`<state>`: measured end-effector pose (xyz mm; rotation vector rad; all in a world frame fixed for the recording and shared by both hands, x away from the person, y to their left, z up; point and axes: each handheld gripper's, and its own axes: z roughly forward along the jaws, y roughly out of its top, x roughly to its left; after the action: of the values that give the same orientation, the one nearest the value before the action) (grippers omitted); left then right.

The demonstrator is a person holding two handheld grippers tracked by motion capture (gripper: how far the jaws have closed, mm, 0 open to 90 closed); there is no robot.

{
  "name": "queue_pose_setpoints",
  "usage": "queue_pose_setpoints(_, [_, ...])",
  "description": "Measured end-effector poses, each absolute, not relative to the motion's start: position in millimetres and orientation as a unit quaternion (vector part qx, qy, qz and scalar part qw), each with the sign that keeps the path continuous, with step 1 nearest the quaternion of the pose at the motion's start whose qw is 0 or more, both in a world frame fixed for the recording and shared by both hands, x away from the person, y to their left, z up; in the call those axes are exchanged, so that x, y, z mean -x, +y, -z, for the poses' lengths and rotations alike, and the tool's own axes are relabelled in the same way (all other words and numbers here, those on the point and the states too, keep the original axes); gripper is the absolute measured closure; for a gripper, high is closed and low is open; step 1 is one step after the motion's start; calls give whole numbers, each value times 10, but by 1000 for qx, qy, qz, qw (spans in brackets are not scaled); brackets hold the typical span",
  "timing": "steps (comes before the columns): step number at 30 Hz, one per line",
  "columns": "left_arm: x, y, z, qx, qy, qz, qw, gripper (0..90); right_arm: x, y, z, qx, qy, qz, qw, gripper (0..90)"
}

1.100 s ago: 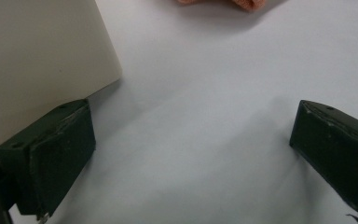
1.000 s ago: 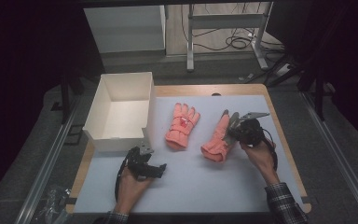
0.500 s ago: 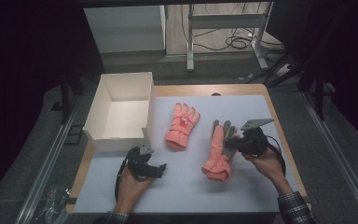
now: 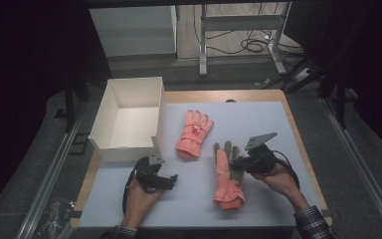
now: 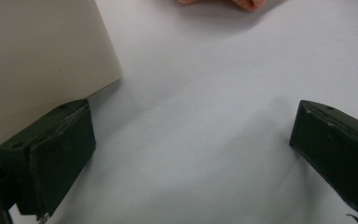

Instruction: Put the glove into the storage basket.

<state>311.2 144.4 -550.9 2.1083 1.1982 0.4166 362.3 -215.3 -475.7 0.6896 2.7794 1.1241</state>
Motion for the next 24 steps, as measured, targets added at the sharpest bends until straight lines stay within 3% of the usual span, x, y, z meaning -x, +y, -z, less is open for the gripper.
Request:
queue_pose_setpoints(7, [-3109,1440,5509,-806,461,-158,335,1,-3688,-2053,4872,-207,916,-342,35,828])
queue_pose_setpoints(16, [-3110,1441,5509,-807,460,-159,334,1,-3744,-2095,4798,-236,899,-357,95,673])
queue_pose_setpoints(24, [-3110,1442,5509,-807,460,-159,334,1,-3840,-2033,4690,-272,875,-387,102,556])
